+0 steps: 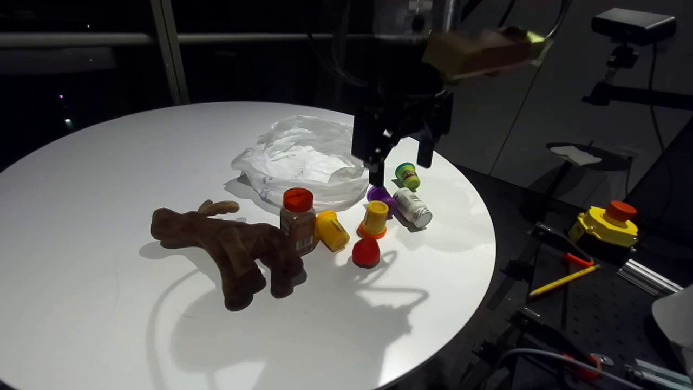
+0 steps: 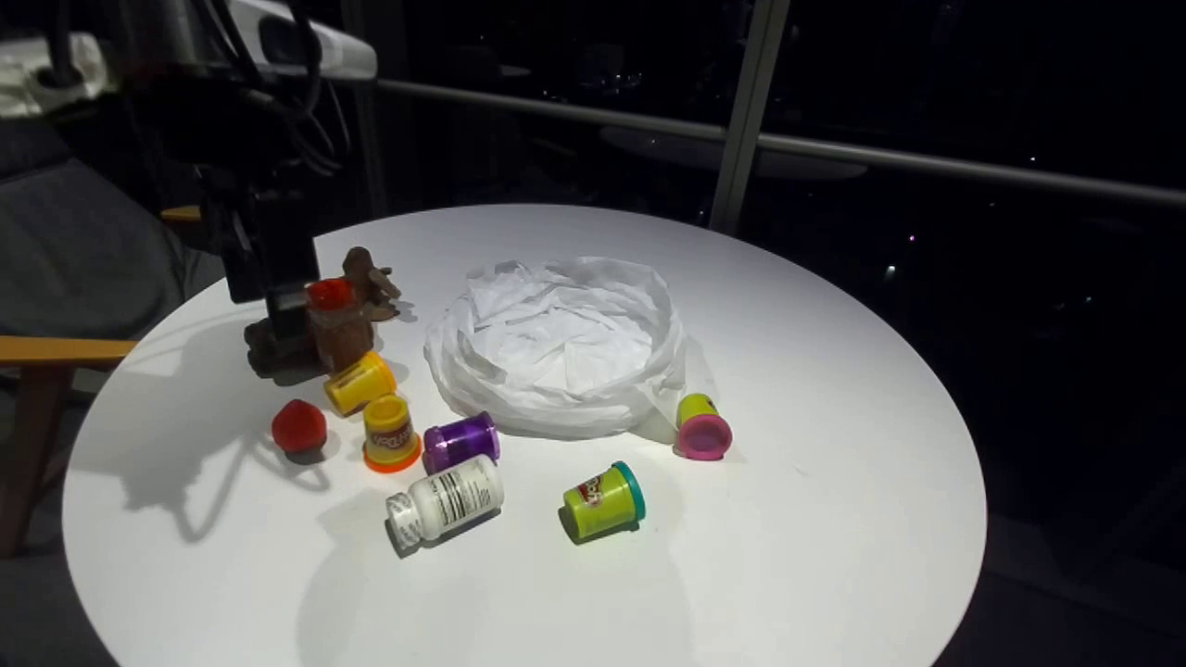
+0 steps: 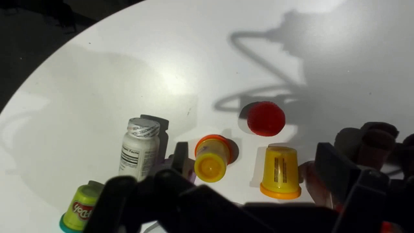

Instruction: Remove all the objects from the plastic and put them on the table.

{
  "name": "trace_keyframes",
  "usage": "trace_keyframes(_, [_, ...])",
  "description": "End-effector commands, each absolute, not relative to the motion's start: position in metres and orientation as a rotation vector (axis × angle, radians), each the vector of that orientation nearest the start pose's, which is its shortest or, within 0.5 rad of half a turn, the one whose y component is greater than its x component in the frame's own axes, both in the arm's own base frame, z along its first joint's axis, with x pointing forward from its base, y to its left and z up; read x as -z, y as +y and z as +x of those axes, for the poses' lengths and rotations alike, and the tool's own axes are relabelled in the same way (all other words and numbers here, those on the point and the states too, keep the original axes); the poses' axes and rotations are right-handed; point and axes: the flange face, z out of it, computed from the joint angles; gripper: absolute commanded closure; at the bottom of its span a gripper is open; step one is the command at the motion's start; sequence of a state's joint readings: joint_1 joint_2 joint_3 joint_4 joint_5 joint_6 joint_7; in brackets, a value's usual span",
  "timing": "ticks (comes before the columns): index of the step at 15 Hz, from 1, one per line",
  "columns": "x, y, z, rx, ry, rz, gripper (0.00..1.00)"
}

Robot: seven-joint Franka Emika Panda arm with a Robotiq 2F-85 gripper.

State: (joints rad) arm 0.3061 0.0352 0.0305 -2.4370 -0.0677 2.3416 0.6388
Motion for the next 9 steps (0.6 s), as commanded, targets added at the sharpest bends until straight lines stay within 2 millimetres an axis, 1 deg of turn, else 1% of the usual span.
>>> trace_keyframes(1, [-0.364, 0.146, 0.423, -0.144, 0.479, -3.192, 0.00])
trace_keyframes(3, [-0.404, 0.143, 0.411, -0.111, 0.470, -3.170, 0.00])
trace_keyframes(4, [-0.367, 0.145, 0.427, -0.146, 0.470, -3.200, 0.00])
trace_keyframes(5, [-0.386, 0.144, 0.421, -0.126, 0.476, -3.190, 0.00])
trace_keyframes(6, [-0.398, 0.144, 0.416, -0.108, 0.478, -3.185, 0.00])
trace_keyframes(7, [-0.404, 0.143, 0.413, -0.096, 0.478, -3.182, 0.00])
trace_keyframes(9, [-0.403, 0.143, 0.411, -0.100, 0.479, -3.183, 0.00])
